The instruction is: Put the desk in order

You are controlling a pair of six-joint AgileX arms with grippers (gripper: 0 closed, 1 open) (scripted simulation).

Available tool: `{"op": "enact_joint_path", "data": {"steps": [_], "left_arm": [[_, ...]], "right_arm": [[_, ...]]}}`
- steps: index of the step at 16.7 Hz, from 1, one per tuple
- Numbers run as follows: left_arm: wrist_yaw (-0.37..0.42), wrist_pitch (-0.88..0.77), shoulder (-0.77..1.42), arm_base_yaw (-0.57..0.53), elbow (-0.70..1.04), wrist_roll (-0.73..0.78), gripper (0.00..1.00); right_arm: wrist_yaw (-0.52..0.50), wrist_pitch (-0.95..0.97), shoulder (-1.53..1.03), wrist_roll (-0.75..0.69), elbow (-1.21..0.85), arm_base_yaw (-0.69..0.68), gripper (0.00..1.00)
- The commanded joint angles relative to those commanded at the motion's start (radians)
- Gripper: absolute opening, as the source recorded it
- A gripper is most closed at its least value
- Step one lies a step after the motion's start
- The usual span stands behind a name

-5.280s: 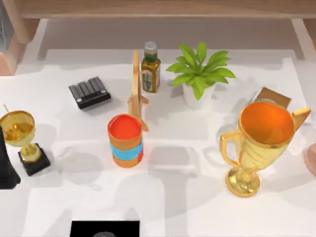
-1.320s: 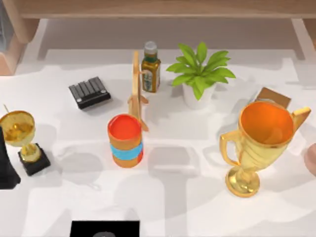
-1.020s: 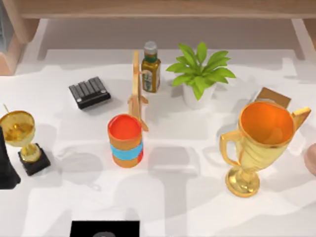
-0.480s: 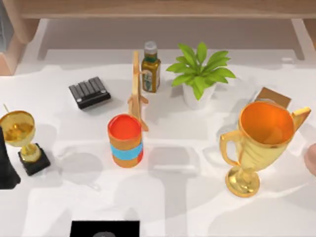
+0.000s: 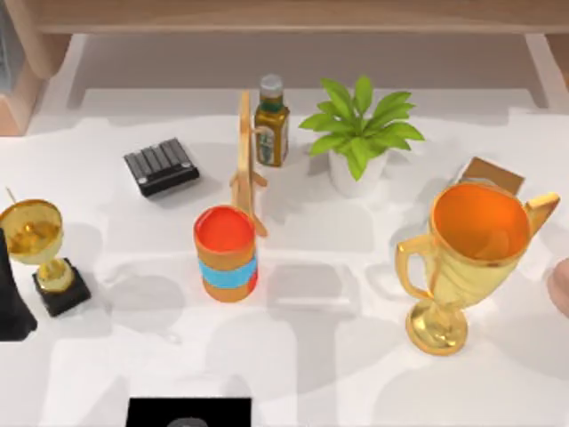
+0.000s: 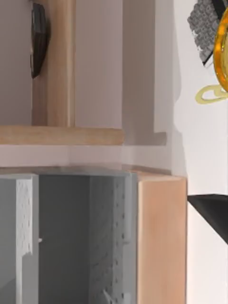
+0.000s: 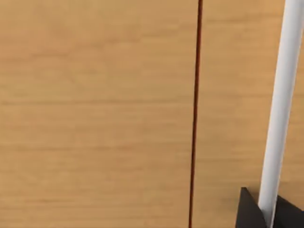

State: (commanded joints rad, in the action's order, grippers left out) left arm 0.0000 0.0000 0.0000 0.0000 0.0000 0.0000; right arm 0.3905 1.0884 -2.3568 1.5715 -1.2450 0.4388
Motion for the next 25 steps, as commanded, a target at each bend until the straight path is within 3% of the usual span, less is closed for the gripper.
{"op": "enact_joint_path", "data": {"steps": [12,25], "left_arm": [[0.0,0.0,0.0,0.0,0.0,0.0,1.0],[0.0,0.0,0.0,0.0,0.0,0.0,1.0]], "right_arm": [[0.0,0.0,0.0,0.0,0.0,0.0,0.98],[-0.02,-0.037,0.045,-0.062,0.069,-0.016,1.0]]}}
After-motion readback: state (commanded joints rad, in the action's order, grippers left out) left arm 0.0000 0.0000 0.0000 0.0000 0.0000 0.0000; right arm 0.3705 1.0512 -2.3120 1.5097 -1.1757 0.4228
